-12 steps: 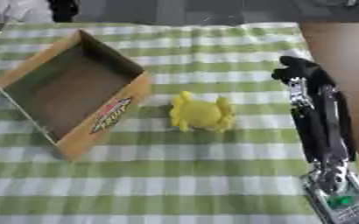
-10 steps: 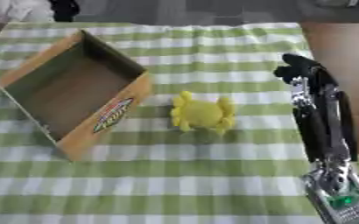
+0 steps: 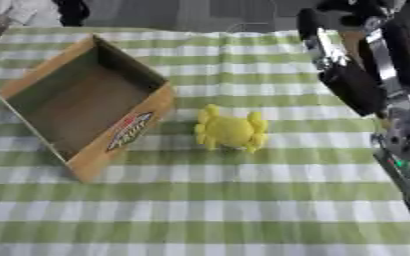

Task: Pick up objects on the table and place them in the box.

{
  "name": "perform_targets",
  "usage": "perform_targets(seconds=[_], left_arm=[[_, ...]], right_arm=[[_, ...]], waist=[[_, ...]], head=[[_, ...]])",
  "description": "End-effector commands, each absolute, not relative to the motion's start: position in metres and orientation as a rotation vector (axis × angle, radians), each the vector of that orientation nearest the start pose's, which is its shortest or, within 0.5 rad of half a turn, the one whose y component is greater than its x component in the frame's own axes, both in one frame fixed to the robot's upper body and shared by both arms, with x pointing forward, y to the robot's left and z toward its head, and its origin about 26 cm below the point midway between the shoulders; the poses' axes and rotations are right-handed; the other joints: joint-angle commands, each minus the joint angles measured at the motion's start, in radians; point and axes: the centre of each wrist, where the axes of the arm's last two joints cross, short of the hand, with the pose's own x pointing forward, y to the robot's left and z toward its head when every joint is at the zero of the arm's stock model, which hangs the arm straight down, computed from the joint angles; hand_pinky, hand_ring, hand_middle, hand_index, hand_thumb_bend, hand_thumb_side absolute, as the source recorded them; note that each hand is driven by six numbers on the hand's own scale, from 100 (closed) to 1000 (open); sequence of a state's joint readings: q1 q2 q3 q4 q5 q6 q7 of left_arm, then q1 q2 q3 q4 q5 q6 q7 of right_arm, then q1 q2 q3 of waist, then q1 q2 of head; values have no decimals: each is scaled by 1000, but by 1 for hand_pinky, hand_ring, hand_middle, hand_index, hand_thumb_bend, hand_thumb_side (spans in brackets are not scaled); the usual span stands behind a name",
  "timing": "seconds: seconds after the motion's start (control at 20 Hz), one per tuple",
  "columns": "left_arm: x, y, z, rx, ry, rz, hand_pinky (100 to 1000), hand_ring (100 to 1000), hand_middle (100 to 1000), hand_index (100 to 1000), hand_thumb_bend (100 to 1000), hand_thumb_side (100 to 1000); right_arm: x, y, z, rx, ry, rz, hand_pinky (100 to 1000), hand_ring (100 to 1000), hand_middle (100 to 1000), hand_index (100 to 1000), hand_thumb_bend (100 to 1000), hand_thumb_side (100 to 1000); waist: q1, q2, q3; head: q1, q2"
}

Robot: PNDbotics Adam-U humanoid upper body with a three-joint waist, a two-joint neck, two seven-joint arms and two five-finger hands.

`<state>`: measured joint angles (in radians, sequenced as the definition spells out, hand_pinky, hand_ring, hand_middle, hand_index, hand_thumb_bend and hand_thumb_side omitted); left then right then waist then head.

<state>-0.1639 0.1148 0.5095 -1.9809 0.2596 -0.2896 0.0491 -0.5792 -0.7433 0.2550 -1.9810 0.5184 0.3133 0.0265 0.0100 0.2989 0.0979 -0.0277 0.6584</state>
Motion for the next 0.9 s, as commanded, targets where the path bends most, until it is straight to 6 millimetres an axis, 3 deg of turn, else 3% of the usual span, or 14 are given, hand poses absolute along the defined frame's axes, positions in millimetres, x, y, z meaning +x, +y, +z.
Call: perform_targets(seconds=[0.05, 0.2, 0.25, 0.35, 0.45, 0.9], left_arm=[[257, 371, 164, 349, -2490, 382, 677, 617, 592, 704, 100, 881], [257, 371, 164, 347, -2489, 378, 676, 617, 592, 704, 100, 881], [257, 371, 164, 346, -2489, 376, 676, 617, 592, 704, 100, 881], [257, 371, 164, 343, -2490, 372, 676, 617, 592, 704, 100, 881], [257, 371, 164, 342, -2490, 371, 676, 617, 592, 704, 100, 881], [257, 371, 164, 336, -2490, 363, 676, 617, 592, 704, 100, 880]], right_arm=[[301, -239, 304, -1203, -1855, 1258, 828, 901, 786, 986, 317, 1000], [299, -234, 318, -1233, -1738, 1380, 834, 914, 805, 996, 382, 1000], [299, -232, 321, -1224, -1698, 1413, 841, 927, 819, 999, 463, 971], [298, -228, 324, -1175, -1603, 1478, 856, 952, 836, 1000, 576, 741], [297, -224, 329, -1120, -1522, 1528, 861, 961, 841, 1000, 612, 675], [294, -208, 336, -1017, -1299, 1654, 871, 988, 863, 1000, 685, 604]], waist=[[-1, -21, 2], [-3, -23, 5], [-4, -23, 5], [-5, -25, 7], [-6, -27, 9], [-7, -30, 14]], head=[[-9, 7], [-15, 7], [-17, 7], [-22, 4], [-24, 2], [-30, -2]])
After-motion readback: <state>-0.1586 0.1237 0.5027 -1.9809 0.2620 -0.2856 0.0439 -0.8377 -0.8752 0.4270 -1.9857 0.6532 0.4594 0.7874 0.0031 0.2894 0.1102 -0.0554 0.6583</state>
